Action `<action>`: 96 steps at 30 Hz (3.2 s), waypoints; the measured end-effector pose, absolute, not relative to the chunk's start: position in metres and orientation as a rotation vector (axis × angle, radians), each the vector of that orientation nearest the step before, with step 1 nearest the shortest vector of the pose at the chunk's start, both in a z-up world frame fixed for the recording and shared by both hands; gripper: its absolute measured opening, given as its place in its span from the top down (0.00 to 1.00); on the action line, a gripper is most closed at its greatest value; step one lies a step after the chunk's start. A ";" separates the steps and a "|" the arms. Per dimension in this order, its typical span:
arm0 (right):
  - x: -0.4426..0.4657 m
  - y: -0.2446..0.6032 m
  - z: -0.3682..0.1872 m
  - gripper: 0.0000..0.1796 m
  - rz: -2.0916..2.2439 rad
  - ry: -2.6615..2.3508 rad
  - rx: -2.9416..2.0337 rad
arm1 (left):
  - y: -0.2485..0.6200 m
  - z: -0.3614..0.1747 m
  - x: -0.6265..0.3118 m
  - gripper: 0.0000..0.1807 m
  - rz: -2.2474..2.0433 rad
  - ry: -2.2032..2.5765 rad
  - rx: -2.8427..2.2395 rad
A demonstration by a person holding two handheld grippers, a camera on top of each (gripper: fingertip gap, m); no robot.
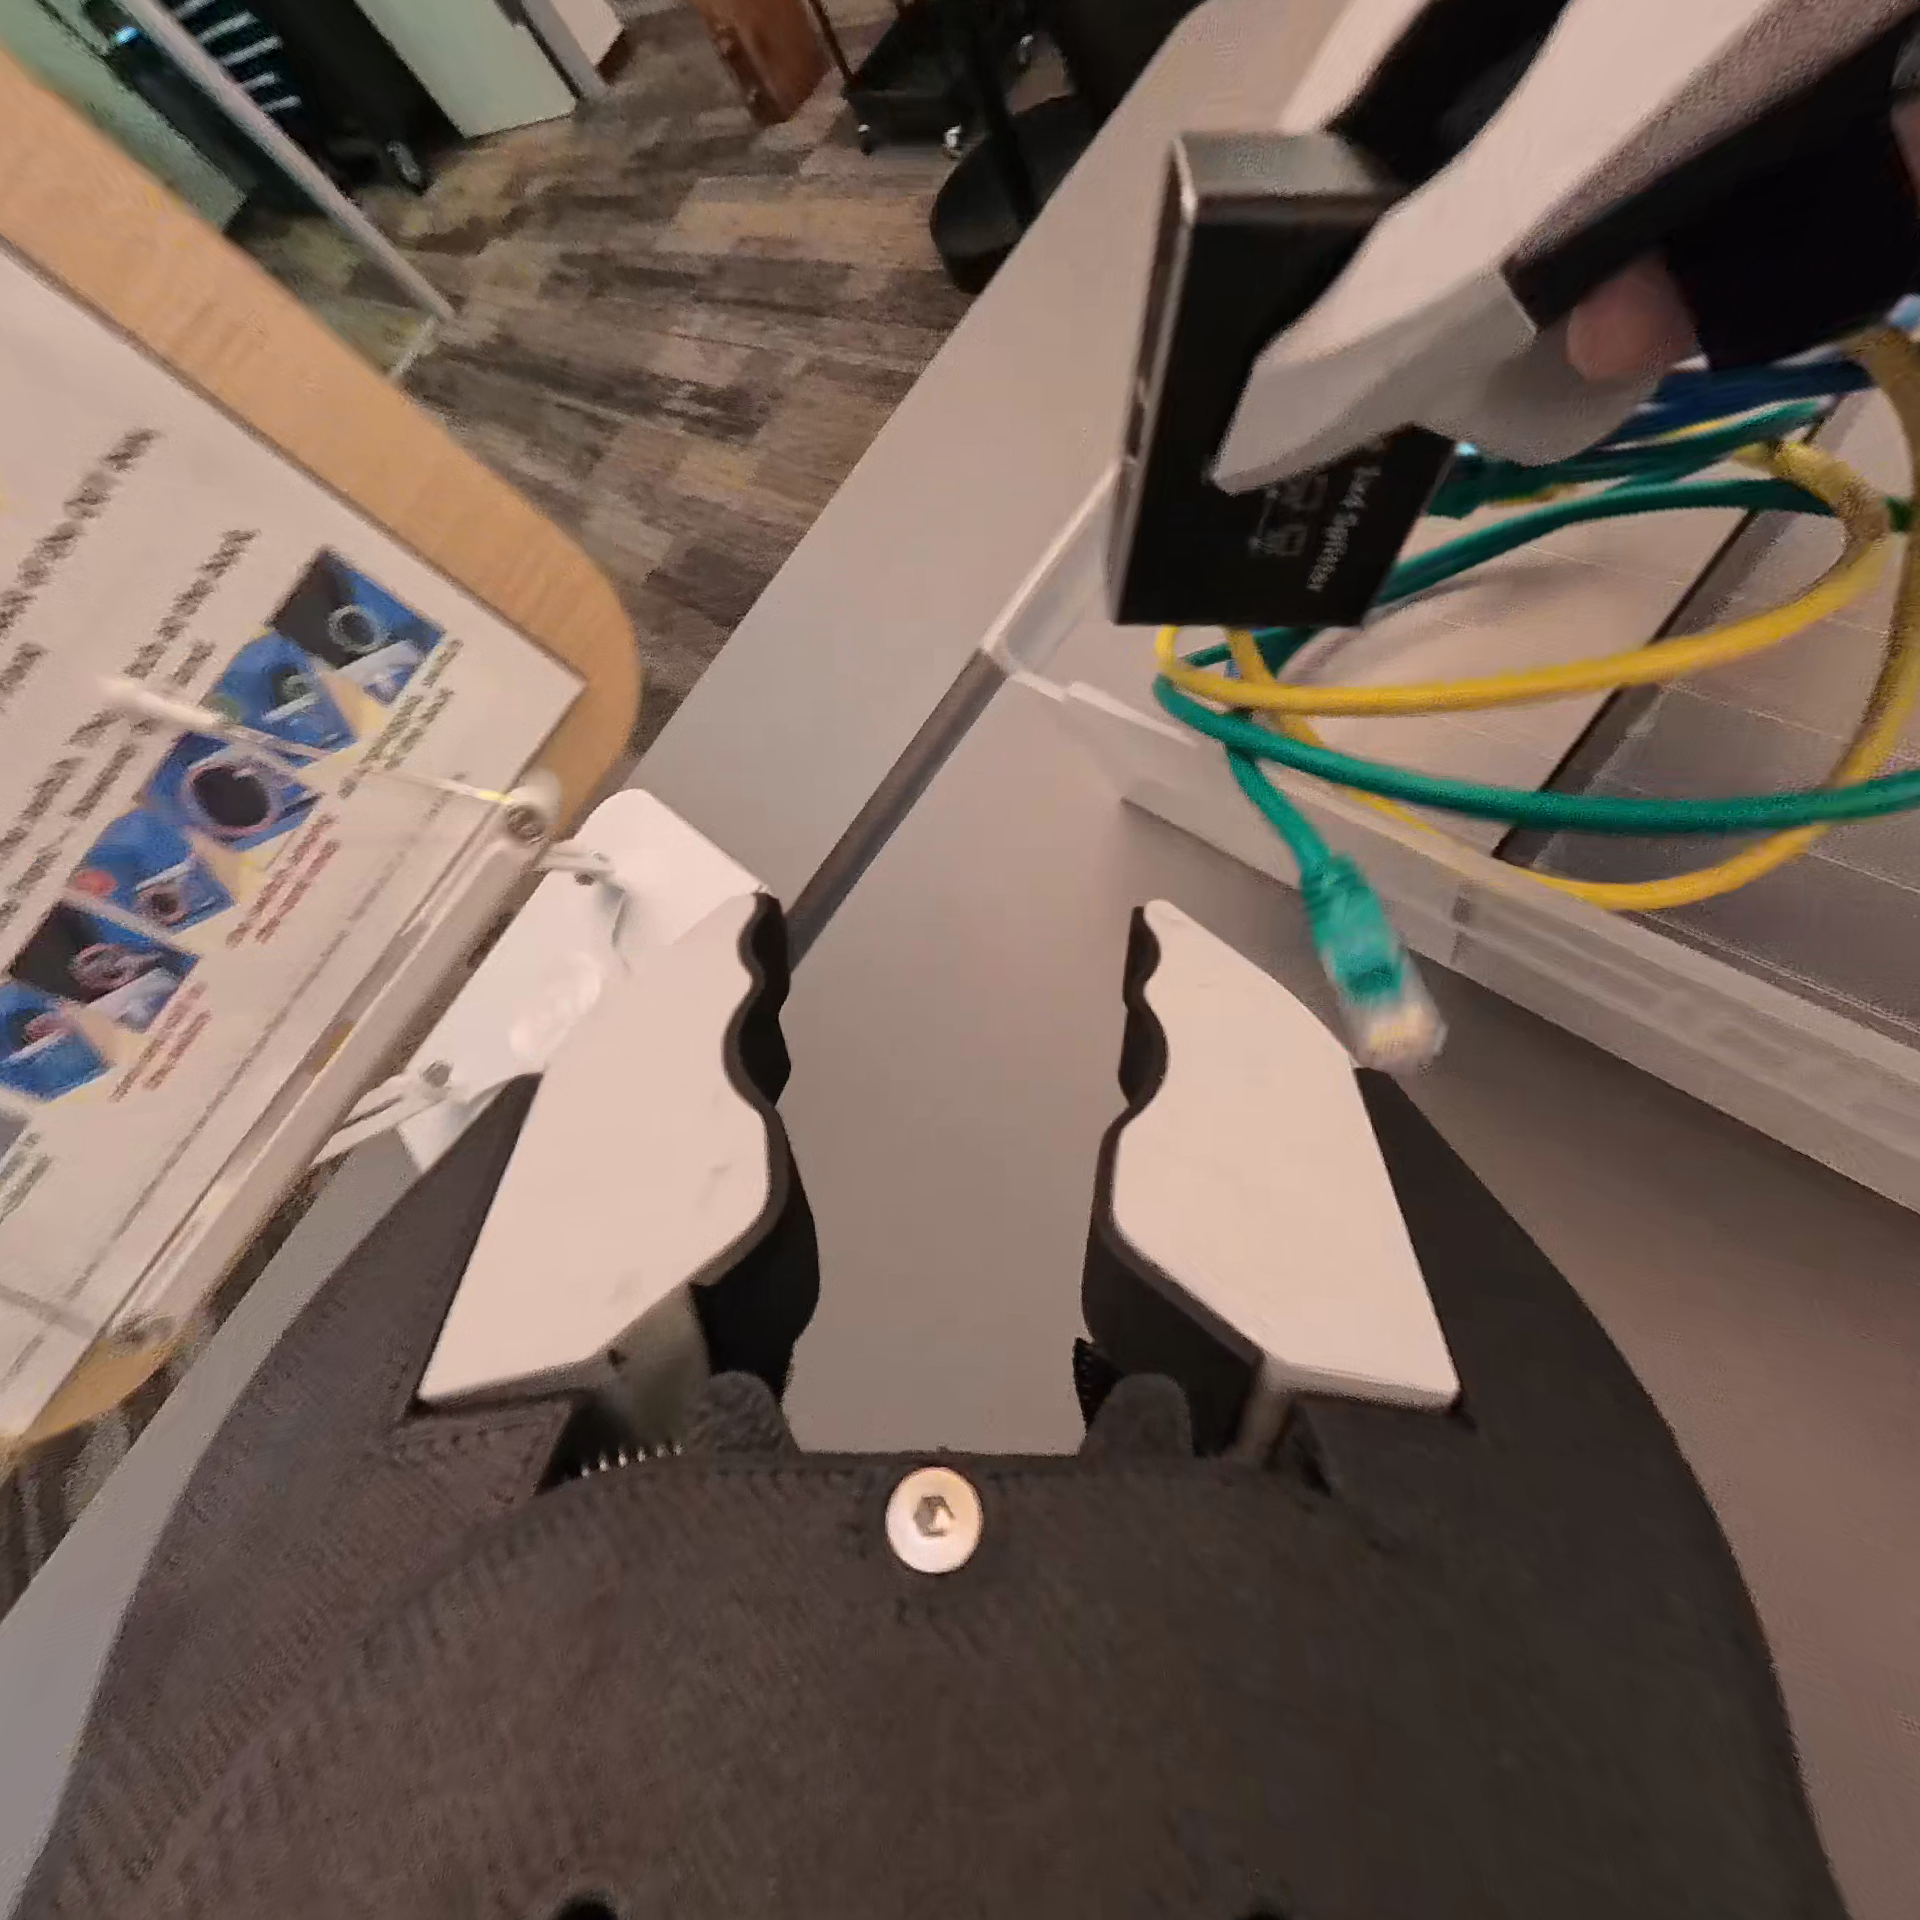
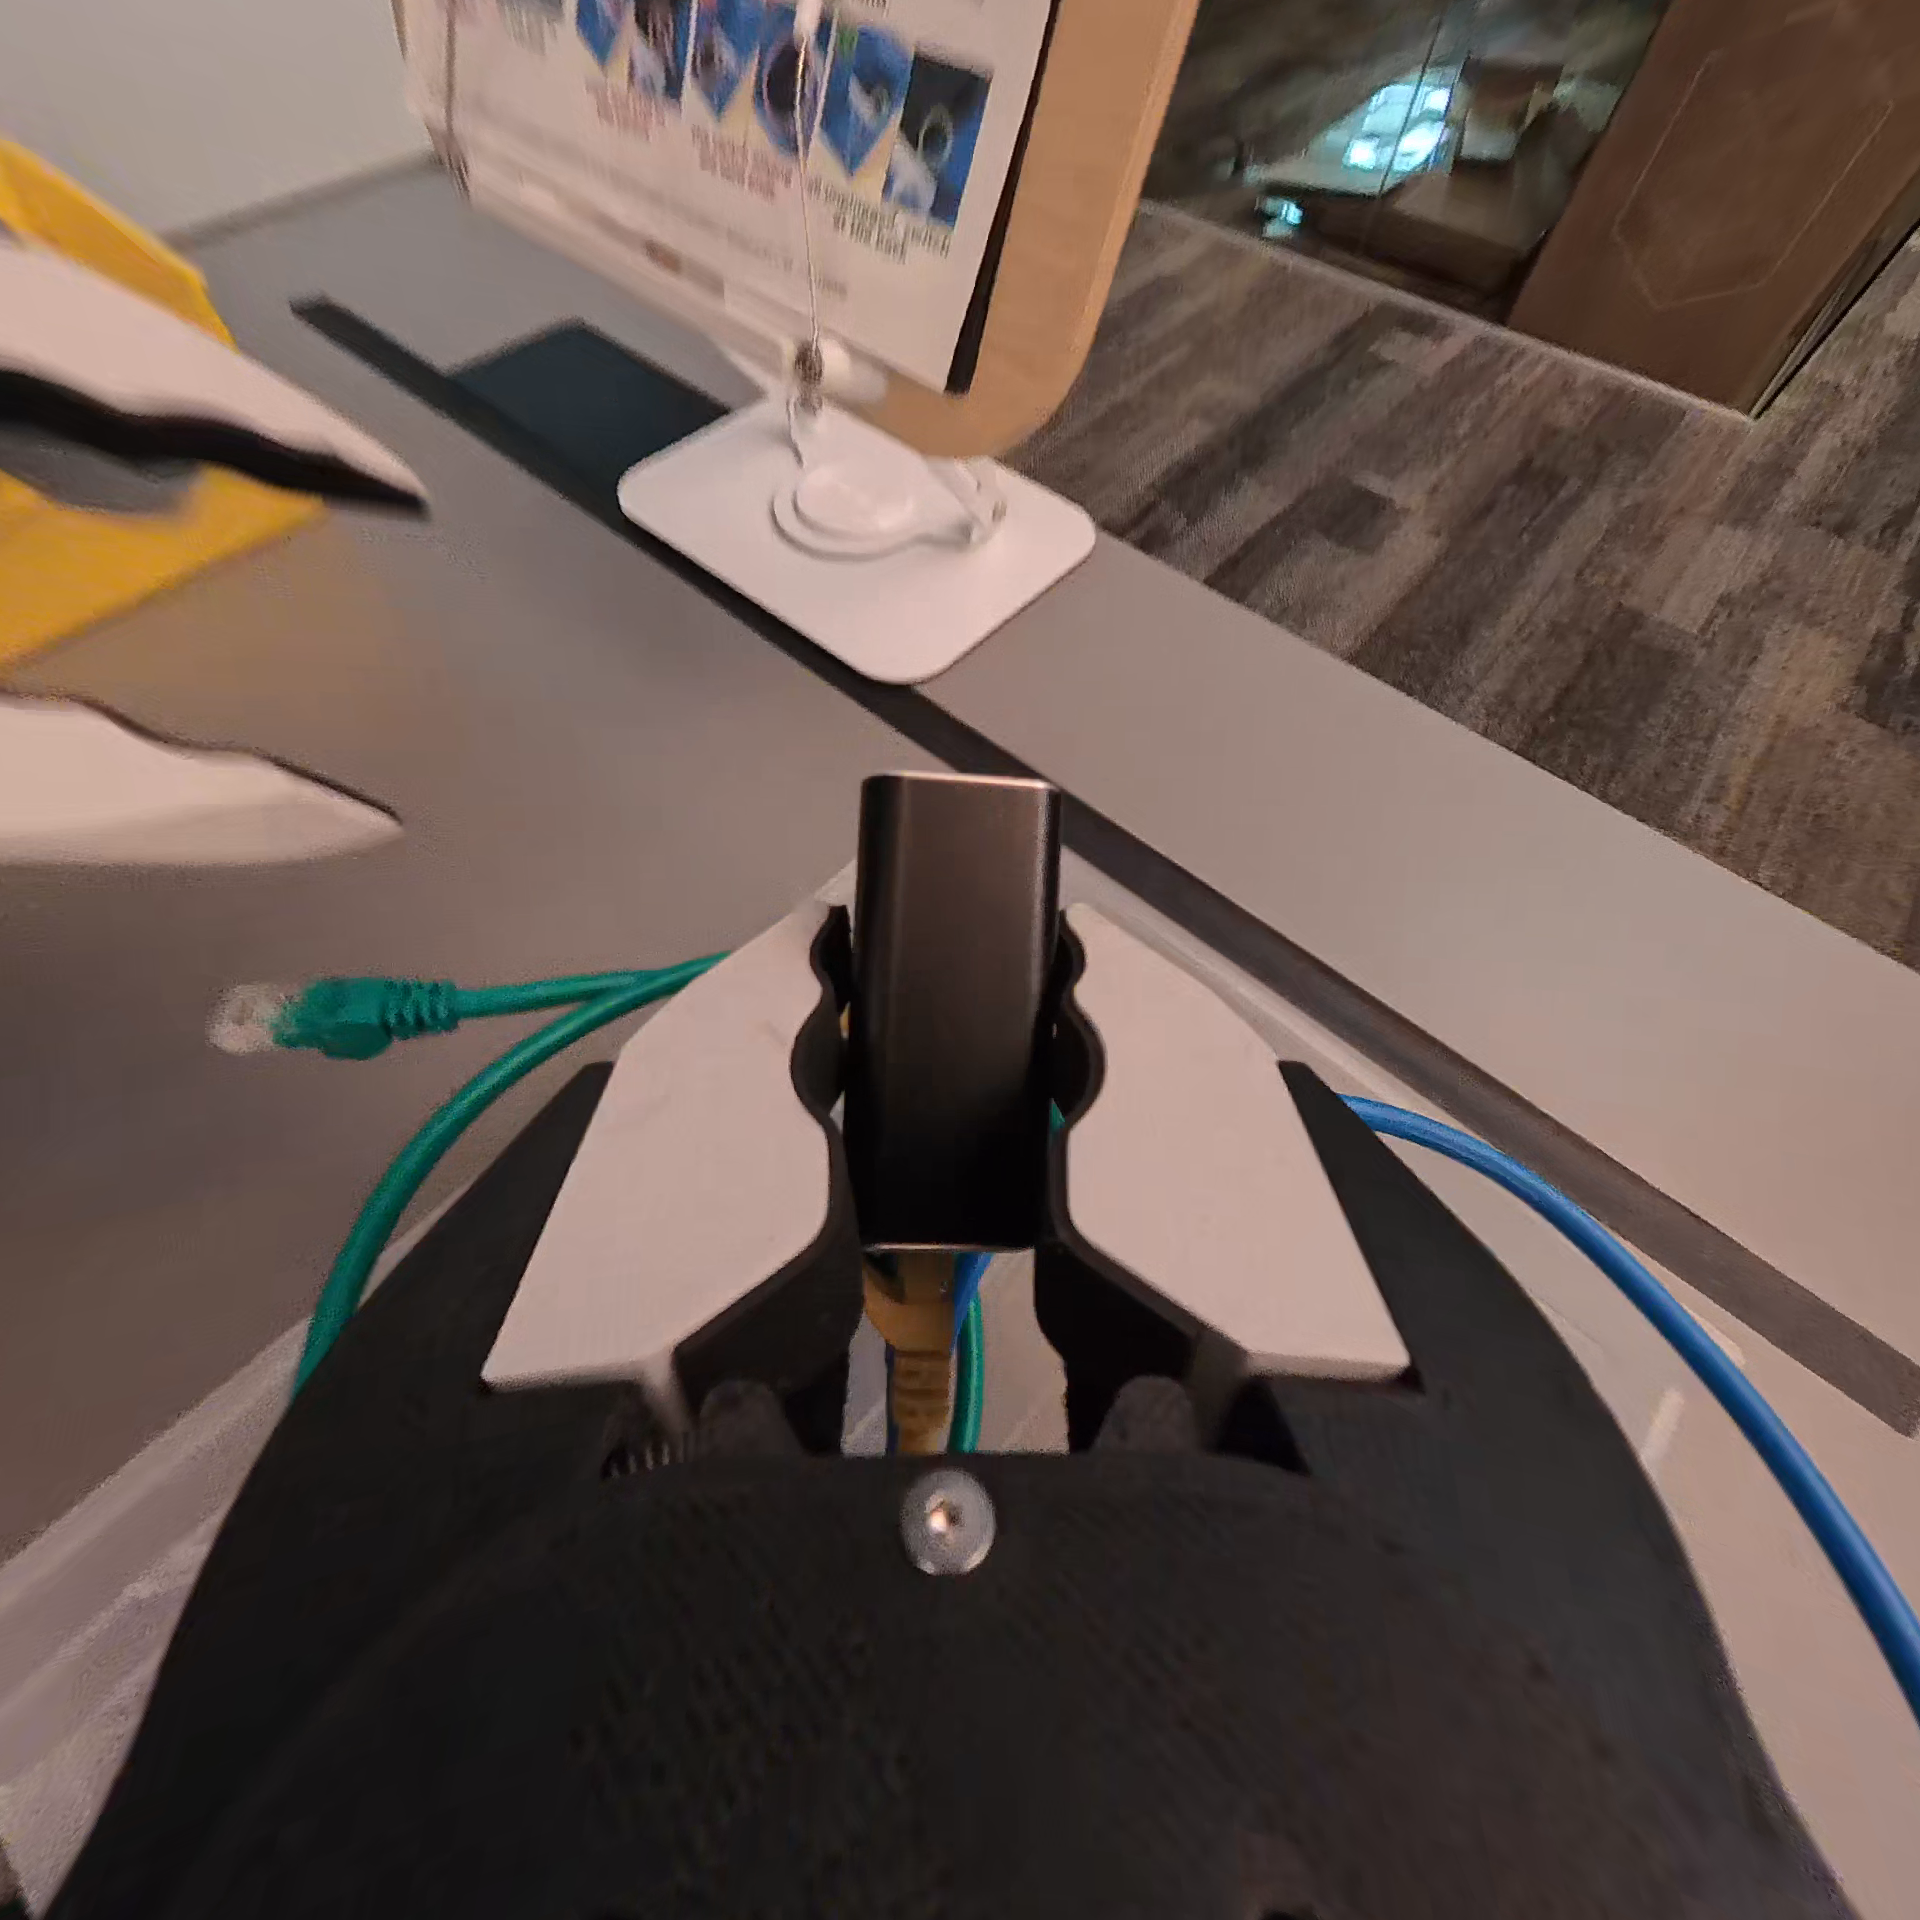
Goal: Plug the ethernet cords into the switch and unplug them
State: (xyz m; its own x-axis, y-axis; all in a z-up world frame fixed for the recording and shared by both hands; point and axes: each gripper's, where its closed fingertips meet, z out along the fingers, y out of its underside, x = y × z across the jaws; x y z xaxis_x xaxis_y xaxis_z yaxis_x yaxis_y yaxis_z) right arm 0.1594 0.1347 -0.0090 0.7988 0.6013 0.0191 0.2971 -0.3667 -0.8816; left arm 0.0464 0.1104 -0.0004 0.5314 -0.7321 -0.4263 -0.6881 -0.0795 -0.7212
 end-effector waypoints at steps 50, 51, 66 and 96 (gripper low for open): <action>0.300 -0.026 -0.099 0.86 0.162 -0.074 -2.965 | 0.044 -0.021 -0.489 0.54 0.120 -0.148 -2.597; 0.298 -0.026 -0.098 0.85 0.149 -0.067 -2.971 | 0.044 -0.037 -0.498 0.55 0.087 -0.174 -2.647; 0.297 -0.042 -0.125 0.96 0.391 0.053 -3.079 | 0.031 -0.112 -0.497 0.97 -0.216 -0.143 -2.943; 0.201 -0.034 -0.125 0.96 0.268 -0.476 -3.242 | 0.021 -0.116 -0.307 0.82 0.149 0.958 -3.125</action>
State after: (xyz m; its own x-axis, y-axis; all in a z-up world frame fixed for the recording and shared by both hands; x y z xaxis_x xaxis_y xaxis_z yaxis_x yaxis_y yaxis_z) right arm 0.2009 -0.0337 -0.1252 0.9450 0.2723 -0.1811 0.2960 -0.9476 0.1202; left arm -0.3071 0.0214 -0.1156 0.8252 -0.5627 -0.0488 -0.5509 -0.8209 0.1505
